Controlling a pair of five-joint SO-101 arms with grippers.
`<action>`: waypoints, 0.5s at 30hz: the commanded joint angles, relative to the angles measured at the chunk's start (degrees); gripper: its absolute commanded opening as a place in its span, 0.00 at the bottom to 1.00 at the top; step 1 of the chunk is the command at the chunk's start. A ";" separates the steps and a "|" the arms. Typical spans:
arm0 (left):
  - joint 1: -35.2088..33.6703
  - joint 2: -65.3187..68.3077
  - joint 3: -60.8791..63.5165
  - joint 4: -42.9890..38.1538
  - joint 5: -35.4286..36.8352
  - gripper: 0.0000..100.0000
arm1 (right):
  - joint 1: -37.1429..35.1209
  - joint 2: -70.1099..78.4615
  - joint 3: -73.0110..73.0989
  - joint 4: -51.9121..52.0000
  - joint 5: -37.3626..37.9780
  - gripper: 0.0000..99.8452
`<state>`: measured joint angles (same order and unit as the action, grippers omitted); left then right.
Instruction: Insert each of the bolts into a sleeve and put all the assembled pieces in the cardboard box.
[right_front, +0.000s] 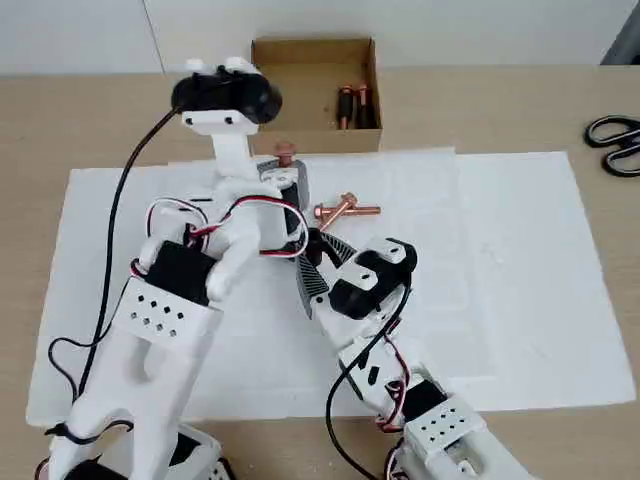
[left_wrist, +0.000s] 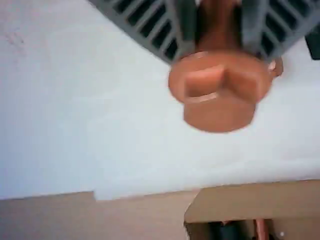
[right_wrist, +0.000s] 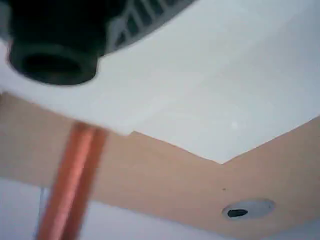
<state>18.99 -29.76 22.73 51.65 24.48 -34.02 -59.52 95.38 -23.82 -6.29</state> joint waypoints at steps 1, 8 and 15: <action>0.62 -2.20 0.22 -3.69 0.26 0.00 | -0.13 0.04 0.53 -1.19 -0.26 0.00; 0.97 -2.20 0.57 -4.40 -1.14 0.00 | -0.13 -0.31 0.35 0.92 -0.26 0.00; 4.04 -2.29 0.48 -4.40 -1.41 0.00 | -0.13 -0.31 0.35 0.92 -0.26 0.00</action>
<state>21.89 -29.85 23.69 49.01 23.60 -34.02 -59.52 95.38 -23.12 -6.29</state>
